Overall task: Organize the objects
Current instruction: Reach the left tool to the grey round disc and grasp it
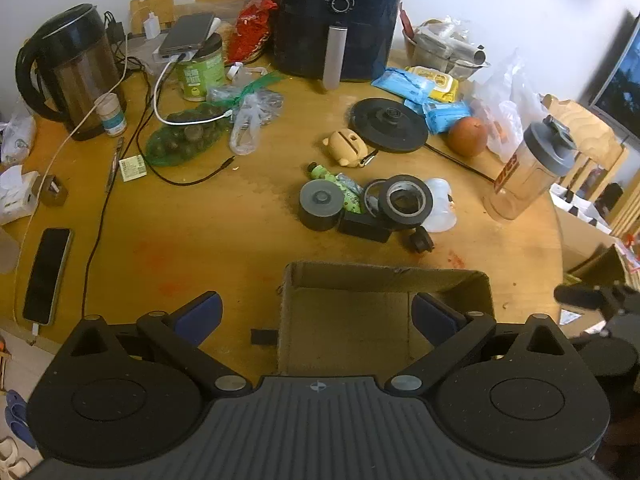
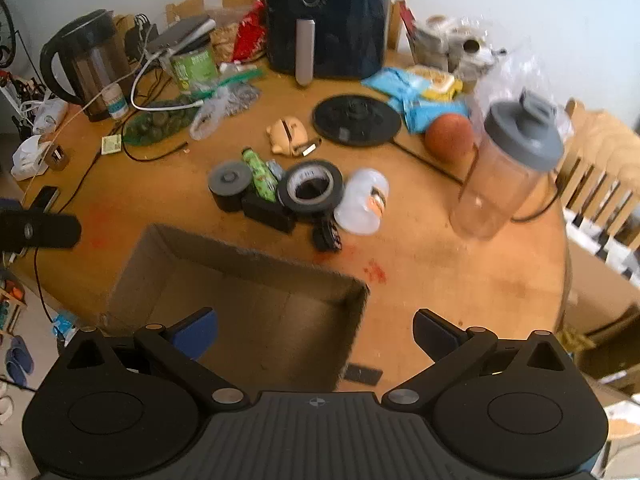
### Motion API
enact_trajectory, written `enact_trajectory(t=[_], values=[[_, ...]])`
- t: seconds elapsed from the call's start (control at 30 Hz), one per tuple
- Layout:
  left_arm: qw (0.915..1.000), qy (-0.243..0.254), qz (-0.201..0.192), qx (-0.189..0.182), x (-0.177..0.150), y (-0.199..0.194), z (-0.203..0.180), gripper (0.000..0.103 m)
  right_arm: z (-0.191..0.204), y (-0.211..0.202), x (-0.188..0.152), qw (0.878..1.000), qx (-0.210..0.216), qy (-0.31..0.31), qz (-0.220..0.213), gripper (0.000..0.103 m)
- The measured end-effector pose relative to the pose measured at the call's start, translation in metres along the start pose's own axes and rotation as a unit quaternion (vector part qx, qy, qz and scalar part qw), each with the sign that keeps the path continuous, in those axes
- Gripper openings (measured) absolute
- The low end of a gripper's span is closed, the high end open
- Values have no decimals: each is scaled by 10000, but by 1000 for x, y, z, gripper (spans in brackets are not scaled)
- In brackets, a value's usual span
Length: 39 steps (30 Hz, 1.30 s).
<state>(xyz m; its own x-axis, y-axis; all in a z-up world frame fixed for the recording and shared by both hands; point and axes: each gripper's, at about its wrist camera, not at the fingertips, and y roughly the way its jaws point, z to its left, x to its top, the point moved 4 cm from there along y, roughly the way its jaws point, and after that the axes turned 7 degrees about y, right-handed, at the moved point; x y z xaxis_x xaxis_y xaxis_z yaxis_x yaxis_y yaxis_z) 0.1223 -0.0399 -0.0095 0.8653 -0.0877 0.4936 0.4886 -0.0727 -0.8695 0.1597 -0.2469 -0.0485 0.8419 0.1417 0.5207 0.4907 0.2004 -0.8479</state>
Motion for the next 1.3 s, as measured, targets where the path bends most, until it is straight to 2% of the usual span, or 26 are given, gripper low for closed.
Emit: enact_trajectory(t=[0.2, 0.53, 0.63, 0.77, 0.93, 0.97, 1.0, 1.3], values=[[10000, 39, 43, -60, 16, 10, -5, 103, -14, 6, 3, 9997, -25, 230, 92, 103], [9989, 257, -165, -362, 52, 36, 2, 102, -15, 6, 27, 9979, -96, 632, -56, 103], [9988, 160, -440, -149, 61, 42, 14, 102, -14, 8, 33, 9967, -100, 790, -136, 103], [9973, 57, -683, -262, 74, 52, 30, 102, -10, 14, 35, 9944, -67, 1045, -116, 103], [9984, 309, -417, -228, 85, 82, 36, 101, -3, 17, 30, 9929, -14, 1188, -62, 103], [9984, 372, -374, -199, 86, 86, 36, 100, -4, 17, 31, 9924, -15, 1226, -50, 103], [9984, 434, -330, -168, 89, 90, 34, 93, -5, 18, 32, 9921, -24, 1253, -50, 103], [9977, 641, -161, -162, 103, 113, 21, 93, -18, 23, 49, 9899, -64, 1416, -58, 103]])
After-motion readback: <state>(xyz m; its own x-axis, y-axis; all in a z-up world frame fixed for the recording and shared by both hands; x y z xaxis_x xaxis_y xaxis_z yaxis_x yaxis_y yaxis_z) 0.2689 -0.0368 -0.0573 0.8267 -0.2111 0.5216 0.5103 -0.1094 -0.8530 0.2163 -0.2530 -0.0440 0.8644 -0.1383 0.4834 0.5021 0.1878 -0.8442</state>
